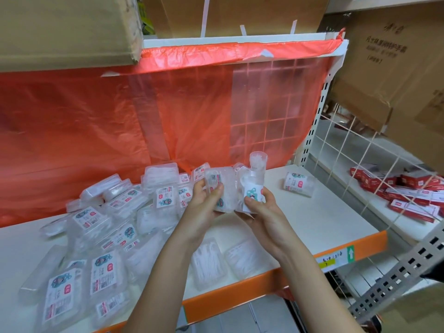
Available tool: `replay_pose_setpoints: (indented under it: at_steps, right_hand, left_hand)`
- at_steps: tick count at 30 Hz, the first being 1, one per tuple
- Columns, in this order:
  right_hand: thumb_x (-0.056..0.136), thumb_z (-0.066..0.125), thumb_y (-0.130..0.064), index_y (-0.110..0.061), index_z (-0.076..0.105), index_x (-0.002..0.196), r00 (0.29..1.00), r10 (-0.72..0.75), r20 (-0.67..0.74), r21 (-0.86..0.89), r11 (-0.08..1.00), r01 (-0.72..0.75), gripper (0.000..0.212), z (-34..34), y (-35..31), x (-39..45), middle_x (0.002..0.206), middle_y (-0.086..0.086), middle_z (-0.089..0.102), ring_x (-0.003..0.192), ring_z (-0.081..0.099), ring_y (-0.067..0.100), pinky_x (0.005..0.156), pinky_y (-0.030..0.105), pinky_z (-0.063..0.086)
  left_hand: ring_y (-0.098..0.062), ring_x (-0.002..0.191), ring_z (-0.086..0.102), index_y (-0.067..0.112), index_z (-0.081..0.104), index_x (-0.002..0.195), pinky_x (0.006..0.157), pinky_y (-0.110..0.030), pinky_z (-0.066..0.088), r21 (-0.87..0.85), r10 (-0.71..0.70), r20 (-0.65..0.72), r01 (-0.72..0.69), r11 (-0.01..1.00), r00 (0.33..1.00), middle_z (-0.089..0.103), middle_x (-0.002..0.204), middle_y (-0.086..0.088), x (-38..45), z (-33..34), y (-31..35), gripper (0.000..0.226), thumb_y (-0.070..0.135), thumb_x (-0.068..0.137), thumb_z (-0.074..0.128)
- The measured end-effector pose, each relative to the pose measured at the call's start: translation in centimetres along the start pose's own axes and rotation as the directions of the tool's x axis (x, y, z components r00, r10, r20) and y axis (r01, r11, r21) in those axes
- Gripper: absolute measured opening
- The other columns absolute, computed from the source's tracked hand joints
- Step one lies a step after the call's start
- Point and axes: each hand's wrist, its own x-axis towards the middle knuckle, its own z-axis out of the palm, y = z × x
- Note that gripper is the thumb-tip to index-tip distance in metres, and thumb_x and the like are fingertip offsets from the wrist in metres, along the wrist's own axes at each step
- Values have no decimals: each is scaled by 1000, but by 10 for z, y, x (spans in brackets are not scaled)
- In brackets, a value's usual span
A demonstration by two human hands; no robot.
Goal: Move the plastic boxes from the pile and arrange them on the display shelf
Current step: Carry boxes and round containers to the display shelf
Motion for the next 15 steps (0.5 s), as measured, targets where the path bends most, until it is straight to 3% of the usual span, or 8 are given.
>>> replay_pose_setpoints:
  at_steps: [5, 8, 12, 15]
  right_hand:
    - [72, 58, -7, -16, 29, 141, 1000, -1, 14, -20, 1000, 1, 75, 11, 3, 2, 114, 13, 65, 105, 62, 24, 96, 36, 45]
    - [71, 53, -5, -15, 30, 141, 999, -2, 42, -21, 1000, 3, 74, 22, 5, 5, 110, 11, 64, 99, 62, 21, 91, 32, 47]
    - [88, 44, 8, -14, 35, 137, 995, 19, 98, -64, 998, -13, 54, 35, 9, 8, 98, 4, 70, 91, 66, 16, 84, 29, 49]
    - [84, 55, 7, -10, 38, 136, 985, 51, 165, -71, 997, -39, 57, 52, 12, 10, 102, 7, 70, 95, 67, 20, 87, 31, 51]
  left_hand:
    - [0, 103, 62, 29, 44, 126, 80, -16, 49, 188, 23, 76, -37, 981, 997, 61, 118, 8, -6, -3, -4, 58, 24, 78, 76]
    - [-3, 107, 62, 23, 44, 130, 85, -20, 50, 198, 25, 81, -40, 979, 996, 62, 123, 3, -11, -10, -5, 62, 21, 78, 76]
    - [-5, 112, 59, 29, 44, 132, 91, -22, 49, 283, 83, -8, -78, 956, 996, 59, 125, 7, -19, -37, 5, 75, 26, 66, 80]
    - [-4, 110, 57, 39, 45, 120, 91, -19, 47, 461, 180, -96, -117, 880, 979, 56, 119, 11, -31, -67, 23, 72, 32, 59, 83]
